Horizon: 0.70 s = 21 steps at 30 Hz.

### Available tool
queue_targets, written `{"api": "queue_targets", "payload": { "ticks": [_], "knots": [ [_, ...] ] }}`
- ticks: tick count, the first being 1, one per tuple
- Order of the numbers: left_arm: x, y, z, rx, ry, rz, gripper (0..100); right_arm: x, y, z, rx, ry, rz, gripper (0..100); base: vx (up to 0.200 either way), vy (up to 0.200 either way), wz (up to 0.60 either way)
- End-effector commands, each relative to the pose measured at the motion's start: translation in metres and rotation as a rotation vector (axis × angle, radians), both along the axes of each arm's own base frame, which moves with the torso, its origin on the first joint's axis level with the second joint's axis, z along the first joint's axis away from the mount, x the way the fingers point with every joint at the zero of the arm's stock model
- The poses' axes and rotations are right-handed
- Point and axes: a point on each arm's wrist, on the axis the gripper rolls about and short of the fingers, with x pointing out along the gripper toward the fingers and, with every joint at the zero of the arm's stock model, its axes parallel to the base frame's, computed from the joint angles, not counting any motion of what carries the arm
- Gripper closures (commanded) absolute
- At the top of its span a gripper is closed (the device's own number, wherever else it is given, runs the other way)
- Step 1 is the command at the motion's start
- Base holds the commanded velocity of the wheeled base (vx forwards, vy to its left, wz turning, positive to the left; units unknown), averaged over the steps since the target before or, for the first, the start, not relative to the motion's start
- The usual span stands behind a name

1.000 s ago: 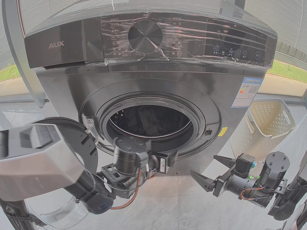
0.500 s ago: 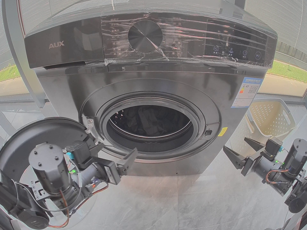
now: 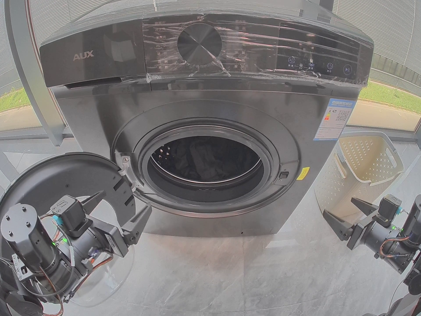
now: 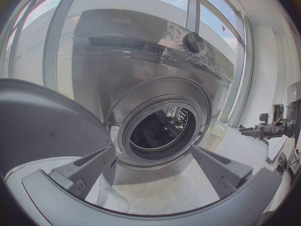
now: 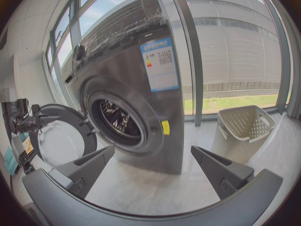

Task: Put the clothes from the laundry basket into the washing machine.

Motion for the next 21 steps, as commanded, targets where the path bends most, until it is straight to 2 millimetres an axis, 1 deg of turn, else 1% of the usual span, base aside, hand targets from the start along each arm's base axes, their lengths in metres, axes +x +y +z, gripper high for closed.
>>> {"api": "queue_targets", "payload": {
  "ticks": [1, 3, 6, 13, 15, 19, 21],
  "knots": [
    [-0.013, 0.022, 0.007, -0.022, -0.046, 0.050, 0, -0.024, -0.012, 0.008, 0.006, -0.004, -0.005, 0, -0.200, 0.000, 0.00],
    [-0.024, 0.031, 0.004, -0.026, -0.046, 0.054, 0, -0.040, -0.020, 0.009, -0.004, 0.017, -0.014, 0, -0.200, 0.000, 0.00],
    [-0.032, 0.042, 0.001, -0.027, -0.049, 0.083, 0, -0.050, -0.026, 0.009, -0.007, 0.022, -0.023, 0, -0.200, 0.000, 0.00],
    [-0.046, 0.055, 0.004, -0.042, -0.068, 0.110, 0, -0.064, -0.039, 0.016, 0.011, -0.044, -0.085, 0, -0.200, 0.000, 0.00],
    [-0.051, 0.061, 0.003, -0.029, -0.056, 0.126, 0, -0.070, -0.042, 0.017, 0.000, -0.062, -0.103, 0, 0.000, 0.000, 0.00],
    [-0.065, 0.071, -0.002, -0.006, -0.015, 0.138, 0, -0.088, -0.052, 0.013, -0.009, -0.068, -0.130, 0, 0.000, 0.000, 0.00],
    [-0.071, 0.075, -0.005, 0.002, -0.001, 0.141, 0, -0.097, -0.055, 0.010, -0.017, -0.068, -0.140, 0, -0.200, 0.000, 0.00]
  ]
}}
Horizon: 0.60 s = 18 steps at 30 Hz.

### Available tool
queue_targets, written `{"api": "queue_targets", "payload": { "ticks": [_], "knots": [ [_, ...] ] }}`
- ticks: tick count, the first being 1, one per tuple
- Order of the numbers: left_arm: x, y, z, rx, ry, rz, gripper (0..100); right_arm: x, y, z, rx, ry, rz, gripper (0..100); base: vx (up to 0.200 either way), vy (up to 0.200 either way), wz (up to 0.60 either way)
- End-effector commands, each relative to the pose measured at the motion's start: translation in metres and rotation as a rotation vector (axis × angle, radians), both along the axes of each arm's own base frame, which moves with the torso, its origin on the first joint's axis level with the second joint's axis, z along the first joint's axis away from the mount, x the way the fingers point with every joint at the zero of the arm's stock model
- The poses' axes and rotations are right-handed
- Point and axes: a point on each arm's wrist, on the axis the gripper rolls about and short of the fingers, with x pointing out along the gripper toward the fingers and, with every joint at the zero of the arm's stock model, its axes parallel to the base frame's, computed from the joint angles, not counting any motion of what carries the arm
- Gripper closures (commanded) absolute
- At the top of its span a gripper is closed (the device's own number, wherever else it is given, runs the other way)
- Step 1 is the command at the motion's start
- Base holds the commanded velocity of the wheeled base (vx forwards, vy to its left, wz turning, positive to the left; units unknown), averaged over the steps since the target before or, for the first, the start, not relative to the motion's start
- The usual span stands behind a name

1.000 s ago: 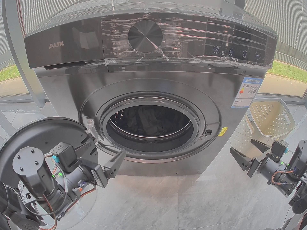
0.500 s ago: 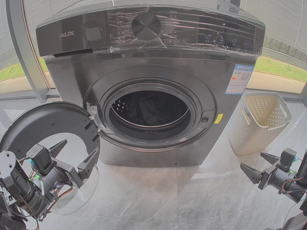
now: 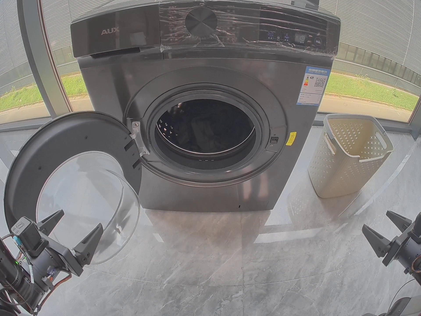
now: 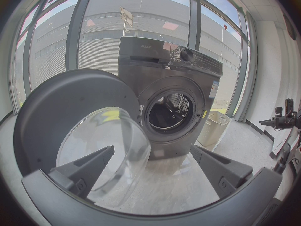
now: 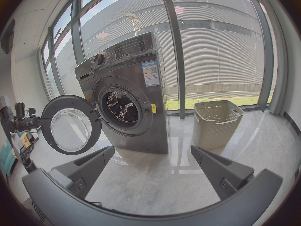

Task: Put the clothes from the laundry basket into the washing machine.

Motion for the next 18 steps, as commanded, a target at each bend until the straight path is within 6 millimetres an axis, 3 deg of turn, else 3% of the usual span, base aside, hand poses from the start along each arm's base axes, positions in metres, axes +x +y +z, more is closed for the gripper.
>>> {"api": "queue_targets", "payload": {
  "ticks": [1, 7, 13, 18],
  "knots": [
    [-0.024, 0.018, 0.000, -0.026, -0.032, 0.027, 0, -0.030, -0.014, -0.003, 0.007, -0.075, -0.046, 0, -0.200, 0.000, 0.00],
    [-0.039, 0.030, -0.001, -0.037, -0.052, 0.069, 0, -0.048, -0.022, -0.007, 0.010, -0.115, -0.093, 0, -0.200, 0.000, 0.00],
    [-0.052, 0.041, -0.011, -0.014, -0.012, 0.119, 0, -0.063, -0.026, -0.015, 0.016, -0.137, -0.120, 0, 0.000, 0.000, 0.00],
    [-0.069, 0.051, -0.021, -0.026, -0.005, 0.199, 0, -0.087, -0.031, -0.034, 0.018, -0.155, -0.126, 0, 0.000, 0.000, 0.00]
  ]
}}
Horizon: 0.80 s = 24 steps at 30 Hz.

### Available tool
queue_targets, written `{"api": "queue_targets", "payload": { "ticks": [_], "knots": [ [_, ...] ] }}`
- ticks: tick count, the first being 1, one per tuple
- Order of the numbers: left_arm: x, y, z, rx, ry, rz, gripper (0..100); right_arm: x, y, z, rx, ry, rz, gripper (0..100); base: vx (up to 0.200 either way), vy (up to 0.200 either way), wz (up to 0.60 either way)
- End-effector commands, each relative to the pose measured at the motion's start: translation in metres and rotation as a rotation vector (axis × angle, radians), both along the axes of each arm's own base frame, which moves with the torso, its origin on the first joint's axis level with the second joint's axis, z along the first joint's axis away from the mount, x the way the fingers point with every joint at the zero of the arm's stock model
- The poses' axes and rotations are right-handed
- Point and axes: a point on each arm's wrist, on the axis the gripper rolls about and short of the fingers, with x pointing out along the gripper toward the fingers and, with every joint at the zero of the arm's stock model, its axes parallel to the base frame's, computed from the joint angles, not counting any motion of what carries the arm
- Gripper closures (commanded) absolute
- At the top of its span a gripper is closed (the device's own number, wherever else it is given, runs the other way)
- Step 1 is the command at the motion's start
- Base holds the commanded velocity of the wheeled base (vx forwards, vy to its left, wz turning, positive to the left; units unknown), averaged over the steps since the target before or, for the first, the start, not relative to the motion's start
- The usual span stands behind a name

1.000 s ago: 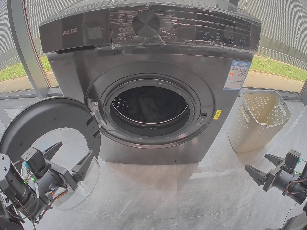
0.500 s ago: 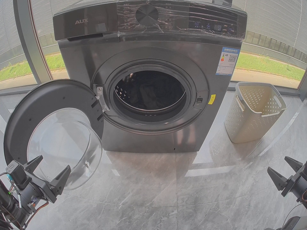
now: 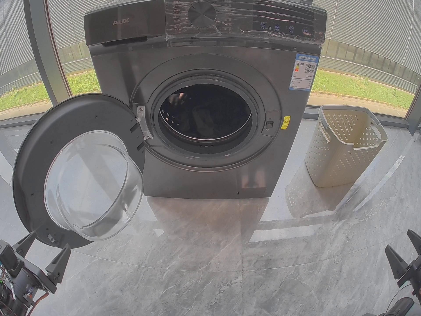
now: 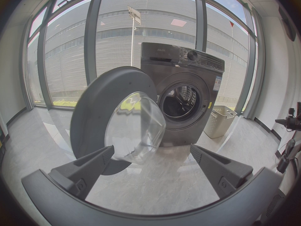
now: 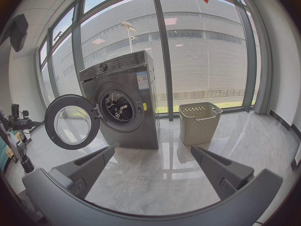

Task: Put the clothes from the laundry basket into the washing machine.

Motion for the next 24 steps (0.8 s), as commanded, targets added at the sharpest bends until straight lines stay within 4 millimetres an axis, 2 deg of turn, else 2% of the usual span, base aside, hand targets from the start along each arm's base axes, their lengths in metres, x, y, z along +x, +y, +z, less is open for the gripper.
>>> {"api": "queue_targets", "payload": {
  "ticks": [1, 3, 12, 14, 17, 21, 24],
  "knots": [
    [-0.020, 0.012, -0.008, -0.035, -0.053, 0.082, 0, -0.024, -0.005, -0.016, 0.018, -0.091, -0.016, 0, 0.000, 0.000, 0.00],
    [-0.028, 0.016, -0.011, -0.044, -0.079, 0.127, 0, -0.035, -0.005, -0.026, 0.022, -0.115, -0.019, 0, 0.000, 0.000, 0.00],
    [-0.050, 0.022, -0.030, -0.030, -0.072, 0.242, 0, -0.034, -0.007, -0.032, 0.002, -0.056, -0.126, 0, 0.000, 0.000, 0.00],
    [-0.063, 0.022, -0.041, -0.041, -0.107, 0.224, 0, -0.034, -0.008, -0.032, 0.002, -0.050, -0.178, 0, 0.000, 0.000, 0.00],
    [-0.064, 0.021, -0.041, -0.002, -0.112, 0.223, 0, -0.039, -0.005, -0.033, -0.068, -0.105, -0.275, 0, 0.000, 0.000, 0.00],
    [-0.064, 0.022, -0.041, 0.039, -0.111, 0.249, 0, -0.042, -0.004, -0.034, -0.120, -0.140, -0.211, 0, 0.000, 0.000, 0.00],
    [-0.064, 0.022, -0.040, 0.054, -0.112, 0.249, 0, -0.043, -0.004, -0.036, -0.060, -0.094, -0.201, 0, 0.000, 0.000, 0.00]
  ]
}}
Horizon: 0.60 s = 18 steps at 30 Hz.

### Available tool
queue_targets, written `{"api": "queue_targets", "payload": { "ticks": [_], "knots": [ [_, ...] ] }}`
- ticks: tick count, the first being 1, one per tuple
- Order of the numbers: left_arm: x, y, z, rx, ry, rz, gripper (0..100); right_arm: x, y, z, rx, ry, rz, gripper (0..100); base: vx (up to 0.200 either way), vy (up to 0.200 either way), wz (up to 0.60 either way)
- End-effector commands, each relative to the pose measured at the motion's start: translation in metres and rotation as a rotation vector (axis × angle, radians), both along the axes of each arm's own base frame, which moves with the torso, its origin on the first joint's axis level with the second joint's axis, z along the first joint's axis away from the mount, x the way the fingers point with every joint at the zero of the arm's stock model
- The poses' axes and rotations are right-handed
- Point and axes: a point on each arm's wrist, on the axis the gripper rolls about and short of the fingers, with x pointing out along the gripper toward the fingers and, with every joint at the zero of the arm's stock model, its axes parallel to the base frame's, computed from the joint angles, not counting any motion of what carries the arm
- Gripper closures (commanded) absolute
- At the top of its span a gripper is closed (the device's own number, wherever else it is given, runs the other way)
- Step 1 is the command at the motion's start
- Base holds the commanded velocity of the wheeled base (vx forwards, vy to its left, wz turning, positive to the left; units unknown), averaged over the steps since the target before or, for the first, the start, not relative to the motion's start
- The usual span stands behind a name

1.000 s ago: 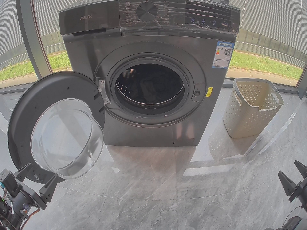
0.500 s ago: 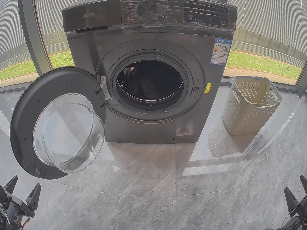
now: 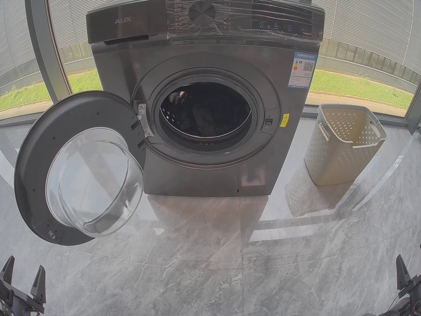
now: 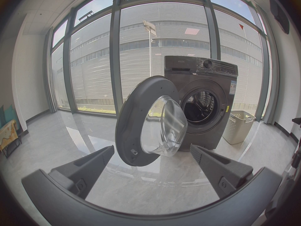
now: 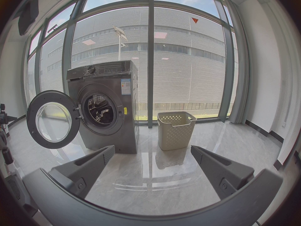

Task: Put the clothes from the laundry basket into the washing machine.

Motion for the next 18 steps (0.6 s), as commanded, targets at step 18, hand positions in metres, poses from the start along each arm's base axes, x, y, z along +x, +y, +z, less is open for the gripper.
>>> {"api": "queue_targets", "payload": {
  "ticks": [18],
  "knots": [
    [-0.0013, -0.0041, -0.0078, -0.018, 0.018, -0.124, 0, -0.0028, 0.0028, -0.0115, -0.004, 0.040, 0.121, 0, 0.000, 0.000, 0.00]
  ]
}}
